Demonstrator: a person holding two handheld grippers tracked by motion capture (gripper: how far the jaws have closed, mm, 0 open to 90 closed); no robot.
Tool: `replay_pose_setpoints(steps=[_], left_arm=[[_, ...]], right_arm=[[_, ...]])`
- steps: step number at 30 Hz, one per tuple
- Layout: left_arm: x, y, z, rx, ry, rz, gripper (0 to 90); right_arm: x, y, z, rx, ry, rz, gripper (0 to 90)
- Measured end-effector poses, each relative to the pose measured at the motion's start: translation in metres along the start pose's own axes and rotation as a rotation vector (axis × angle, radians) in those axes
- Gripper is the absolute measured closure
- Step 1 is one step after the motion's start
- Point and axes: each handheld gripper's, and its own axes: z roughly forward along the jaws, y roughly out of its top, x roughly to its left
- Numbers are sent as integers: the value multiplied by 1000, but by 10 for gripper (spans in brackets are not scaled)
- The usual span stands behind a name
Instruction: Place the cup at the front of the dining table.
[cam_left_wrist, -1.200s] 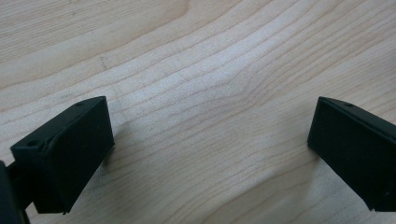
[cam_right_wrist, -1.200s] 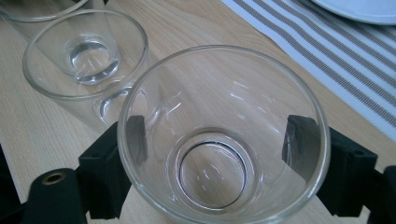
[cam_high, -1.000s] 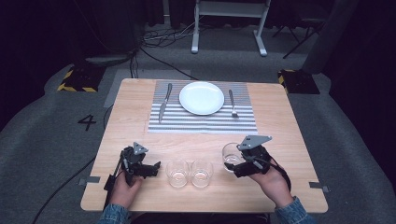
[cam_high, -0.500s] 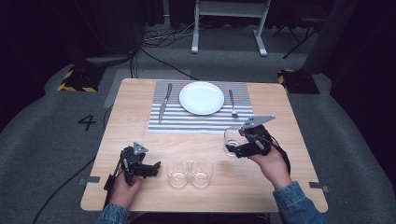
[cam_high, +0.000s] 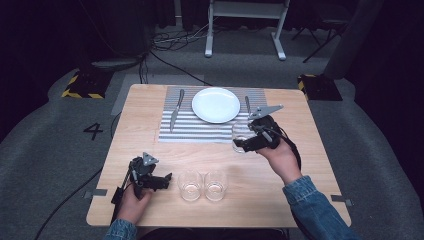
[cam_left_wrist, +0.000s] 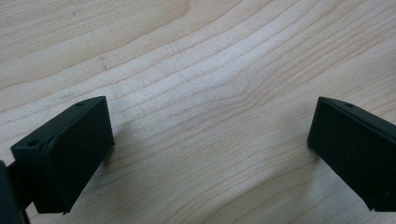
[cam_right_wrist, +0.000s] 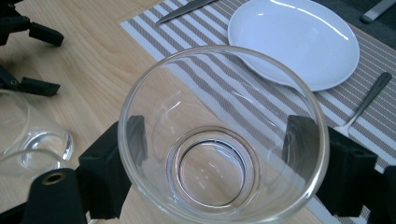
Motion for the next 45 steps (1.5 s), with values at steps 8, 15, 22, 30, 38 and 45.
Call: replay_pose_setpoints(steps=[8, 15, 22, 30, 38, 45], left_arm=[[-1, 0, 0, 2, -4, -4, 5], [-1, -1, 0, 2, -3, -6, 5], [-1, 0, 0, 2, -1, -4, 5], [-1, -1, 0, 2, -2, -5, 4], [-1, -1, 0, -1, 0, -5, 5], [-1, -1, 0, -1, -1, -5, 5]], right_arm=[[-4, 29, 19, -1, -21, -17, 193], [-2, 51, 32, 10, -38, -29, 193], [-3, 72, 47, 15, -49, -44, 192], [-3, 88, 64, 21, -46, -11, 192], [-5, 105, 92, 28, -44, 4, 192], [-1, 116, 125, 40, -34, 8, 192]])
